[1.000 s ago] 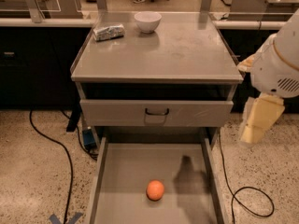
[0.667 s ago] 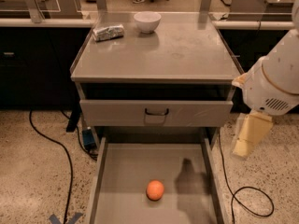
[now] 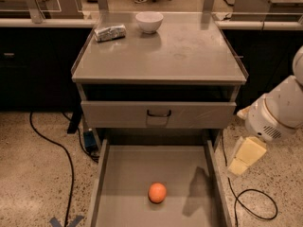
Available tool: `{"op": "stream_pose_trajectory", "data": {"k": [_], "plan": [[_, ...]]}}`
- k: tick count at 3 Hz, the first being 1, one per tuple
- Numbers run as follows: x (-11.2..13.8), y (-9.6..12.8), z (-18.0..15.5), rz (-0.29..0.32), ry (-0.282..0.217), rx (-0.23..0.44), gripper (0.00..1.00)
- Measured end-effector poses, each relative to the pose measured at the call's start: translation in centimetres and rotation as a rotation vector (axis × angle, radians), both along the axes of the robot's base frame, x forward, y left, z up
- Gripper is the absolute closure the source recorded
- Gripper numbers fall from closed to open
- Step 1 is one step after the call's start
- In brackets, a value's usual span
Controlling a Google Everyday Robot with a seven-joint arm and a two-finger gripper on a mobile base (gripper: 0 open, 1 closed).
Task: Pick orange from middle drawer and place on counter
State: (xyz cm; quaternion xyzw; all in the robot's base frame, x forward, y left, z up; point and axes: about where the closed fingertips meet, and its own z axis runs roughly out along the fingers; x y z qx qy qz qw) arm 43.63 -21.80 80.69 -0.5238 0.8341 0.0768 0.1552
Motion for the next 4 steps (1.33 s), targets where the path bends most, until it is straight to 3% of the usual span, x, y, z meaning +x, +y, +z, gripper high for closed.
{"op": "stream_pose_trajectory", "data": {"k": [1,3,4], "plan": [[-0.3,0.7,-2.6,-0.026,0.029,0.064,0.0],[-2.5,5.9,-6.8,-0.018,0.043,-0.027,0.0],[-2.5,6.0,-6.8,-0.017,0.043,-0.027,0.0]]}}
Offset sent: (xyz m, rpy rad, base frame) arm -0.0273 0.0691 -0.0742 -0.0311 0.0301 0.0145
